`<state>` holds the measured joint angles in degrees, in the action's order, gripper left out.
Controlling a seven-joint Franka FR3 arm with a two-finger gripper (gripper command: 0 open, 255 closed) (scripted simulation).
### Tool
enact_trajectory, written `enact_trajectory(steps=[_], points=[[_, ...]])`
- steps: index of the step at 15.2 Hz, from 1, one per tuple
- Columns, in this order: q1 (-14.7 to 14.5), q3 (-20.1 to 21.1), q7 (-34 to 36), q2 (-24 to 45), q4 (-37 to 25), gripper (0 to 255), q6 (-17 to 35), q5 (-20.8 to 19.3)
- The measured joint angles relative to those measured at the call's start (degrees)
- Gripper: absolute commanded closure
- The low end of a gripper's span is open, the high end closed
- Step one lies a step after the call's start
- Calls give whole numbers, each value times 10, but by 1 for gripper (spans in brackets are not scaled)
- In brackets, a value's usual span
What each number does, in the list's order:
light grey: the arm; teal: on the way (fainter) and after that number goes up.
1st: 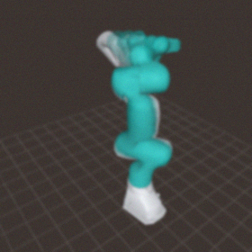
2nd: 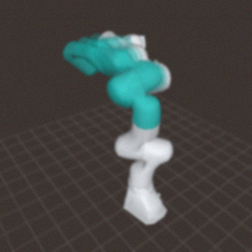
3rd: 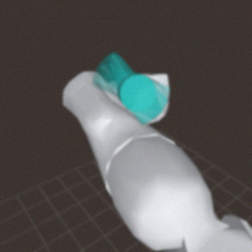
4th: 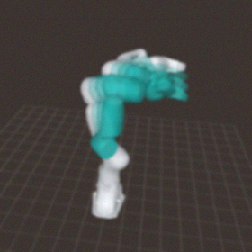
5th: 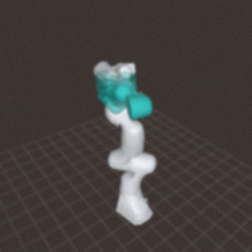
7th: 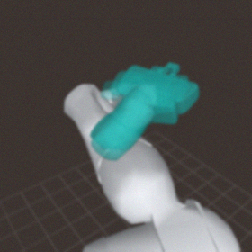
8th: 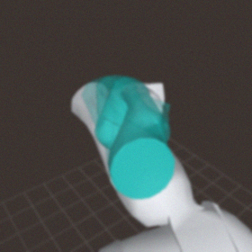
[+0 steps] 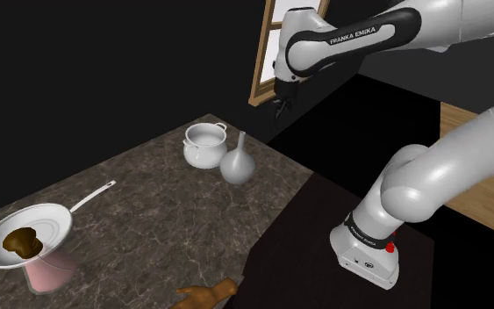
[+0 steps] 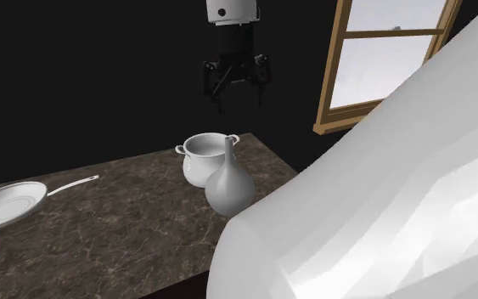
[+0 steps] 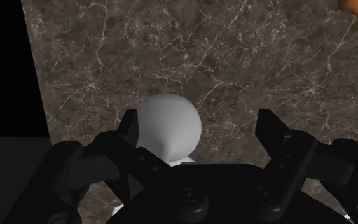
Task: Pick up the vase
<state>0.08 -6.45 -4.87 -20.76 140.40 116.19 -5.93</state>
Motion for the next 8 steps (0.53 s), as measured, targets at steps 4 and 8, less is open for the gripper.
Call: enact_trajectory(steps=[4,8], points=[[-1,-10,-11,87,-33,0,61,12],[1,-21,-33,176,-76,0,113,31]])
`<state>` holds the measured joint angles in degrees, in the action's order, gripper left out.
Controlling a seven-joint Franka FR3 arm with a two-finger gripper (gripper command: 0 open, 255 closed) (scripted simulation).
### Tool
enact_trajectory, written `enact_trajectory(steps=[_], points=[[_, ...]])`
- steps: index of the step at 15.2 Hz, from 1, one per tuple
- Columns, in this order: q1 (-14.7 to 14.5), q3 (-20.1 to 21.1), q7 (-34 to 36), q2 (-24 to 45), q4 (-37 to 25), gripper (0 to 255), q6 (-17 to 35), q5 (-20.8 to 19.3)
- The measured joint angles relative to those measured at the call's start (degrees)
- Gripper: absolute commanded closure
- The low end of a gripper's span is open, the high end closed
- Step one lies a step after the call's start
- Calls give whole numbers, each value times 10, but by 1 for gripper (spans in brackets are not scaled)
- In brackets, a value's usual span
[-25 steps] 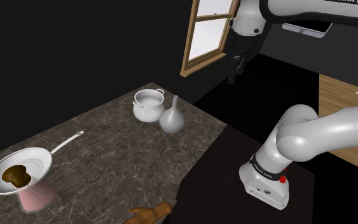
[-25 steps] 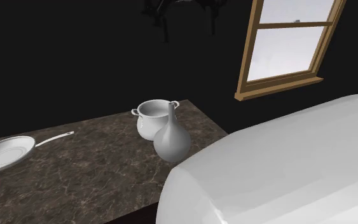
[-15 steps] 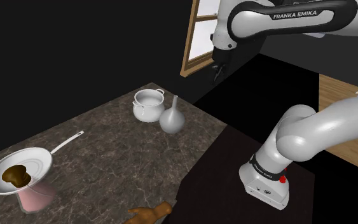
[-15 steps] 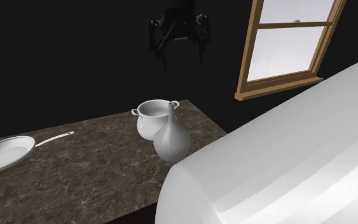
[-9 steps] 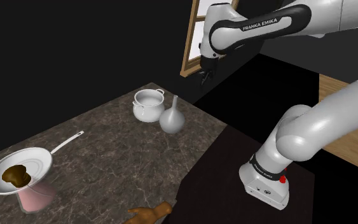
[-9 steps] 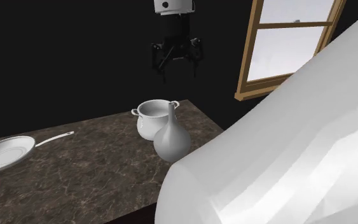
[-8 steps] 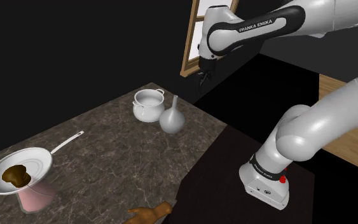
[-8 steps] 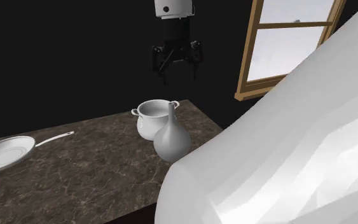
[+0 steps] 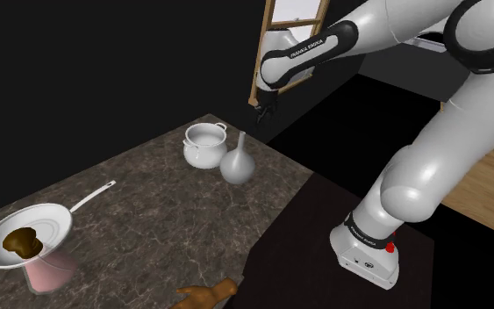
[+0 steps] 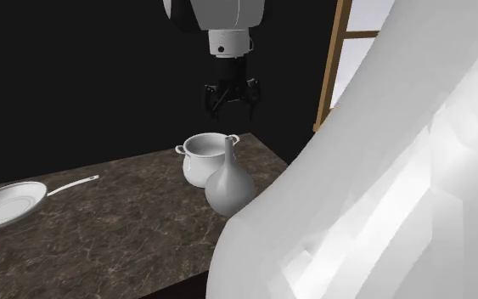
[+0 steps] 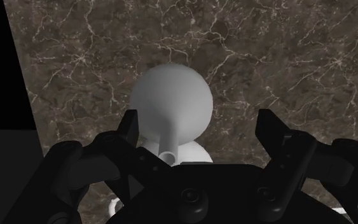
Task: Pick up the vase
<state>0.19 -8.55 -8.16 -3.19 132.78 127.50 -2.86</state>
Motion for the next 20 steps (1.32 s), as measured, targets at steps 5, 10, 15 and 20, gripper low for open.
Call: enact_trajectory(steps=[5,10,15,20], points=[[7,-3,-28,118,-68,0,57,33],[19,3,-51,226,-154,0,85,65],[25,7,-59,264,-166,0,111,75],[26,10,-61,283,-167,255,129,79]])
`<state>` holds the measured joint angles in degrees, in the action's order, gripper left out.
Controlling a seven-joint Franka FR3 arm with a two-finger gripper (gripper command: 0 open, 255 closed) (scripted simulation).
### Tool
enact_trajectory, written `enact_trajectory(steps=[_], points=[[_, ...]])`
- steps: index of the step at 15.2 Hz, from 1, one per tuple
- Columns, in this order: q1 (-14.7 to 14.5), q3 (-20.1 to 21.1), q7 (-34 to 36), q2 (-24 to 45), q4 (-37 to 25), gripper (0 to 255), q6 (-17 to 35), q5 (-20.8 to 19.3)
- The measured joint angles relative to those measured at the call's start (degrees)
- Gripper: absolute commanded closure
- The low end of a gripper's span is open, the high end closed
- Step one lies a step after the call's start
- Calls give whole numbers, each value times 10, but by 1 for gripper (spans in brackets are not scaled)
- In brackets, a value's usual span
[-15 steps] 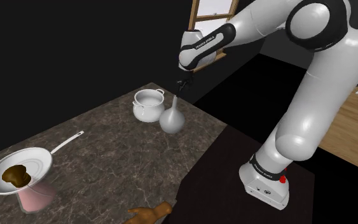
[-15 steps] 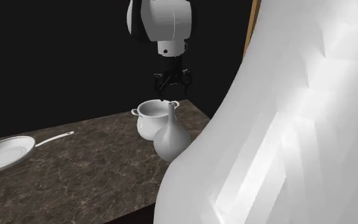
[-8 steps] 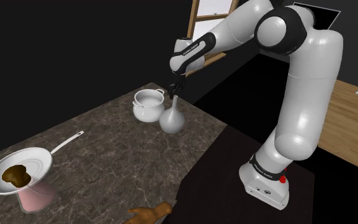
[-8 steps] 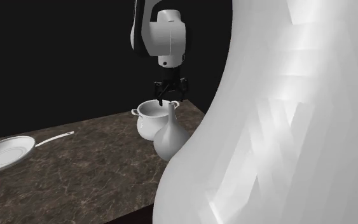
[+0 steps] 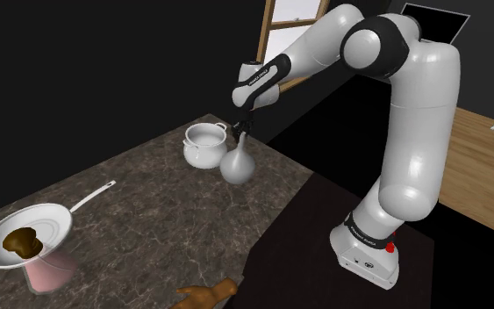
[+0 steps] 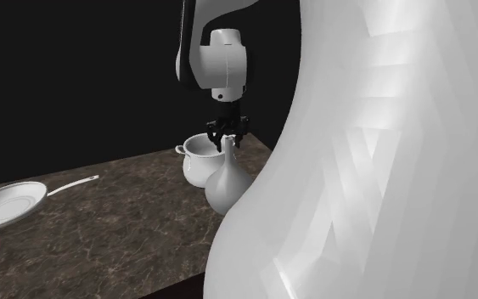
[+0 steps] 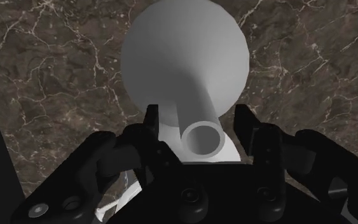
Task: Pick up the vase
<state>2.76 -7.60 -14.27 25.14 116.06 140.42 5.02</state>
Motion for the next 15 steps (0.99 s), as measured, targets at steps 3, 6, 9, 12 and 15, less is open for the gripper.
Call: enact_trajectory(steps=[3,6,9,12,15], points=[[0,0,0,1,-1,255,0,0],[0,0,0,1,-1,255,0,0],[0,0,0,1,0,255,2,0],[0,-2,1,-11,1,255,-11,-2],[-1,-3,2,-24,-3,255,-28,-5]])
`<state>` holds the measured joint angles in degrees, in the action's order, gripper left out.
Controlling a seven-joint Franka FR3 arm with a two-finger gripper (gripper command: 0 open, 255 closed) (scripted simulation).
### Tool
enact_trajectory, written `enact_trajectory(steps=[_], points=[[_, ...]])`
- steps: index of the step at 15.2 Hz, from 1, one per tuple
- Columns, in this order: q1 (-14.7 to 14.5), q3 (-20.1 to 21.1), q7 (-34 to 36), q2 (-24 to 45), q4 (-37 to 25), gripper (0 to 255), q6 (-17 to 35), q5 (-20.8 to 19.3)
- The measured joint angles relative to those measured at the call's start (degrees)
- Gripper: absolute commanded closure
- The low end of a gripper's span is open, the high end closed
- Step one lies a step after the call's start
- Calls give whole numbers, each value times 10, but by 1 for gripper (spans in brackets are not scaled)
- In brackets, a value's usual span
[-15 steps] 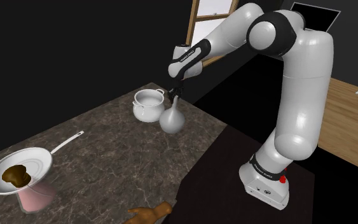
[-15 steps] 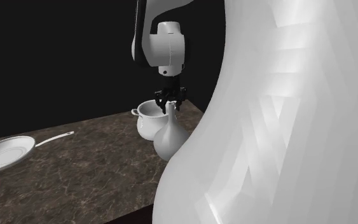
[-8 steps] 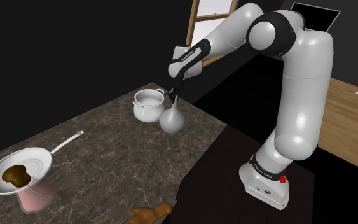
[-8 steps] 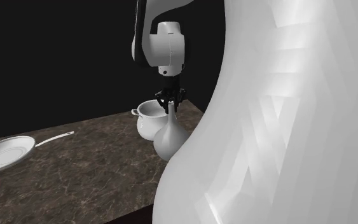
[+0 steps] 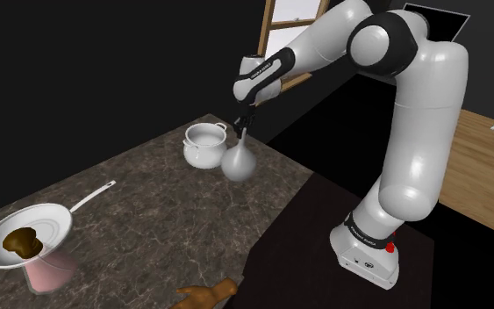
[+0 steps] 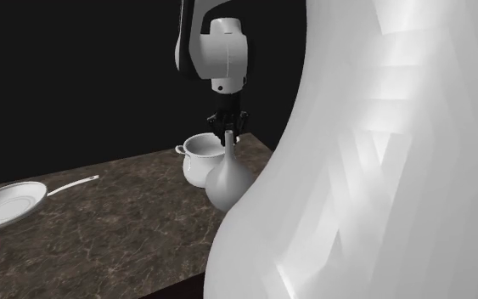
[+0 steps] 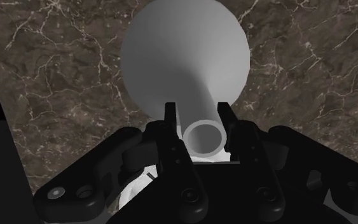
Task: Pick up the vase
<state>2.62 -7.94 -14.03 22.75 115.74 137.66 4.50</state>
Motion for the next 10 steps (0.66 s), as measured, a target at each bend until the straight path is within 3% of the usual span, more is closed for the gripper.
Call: enact_trajectory(steps=[10], points=[[-4,-5,7,-50,-10,255,-60,-11]])
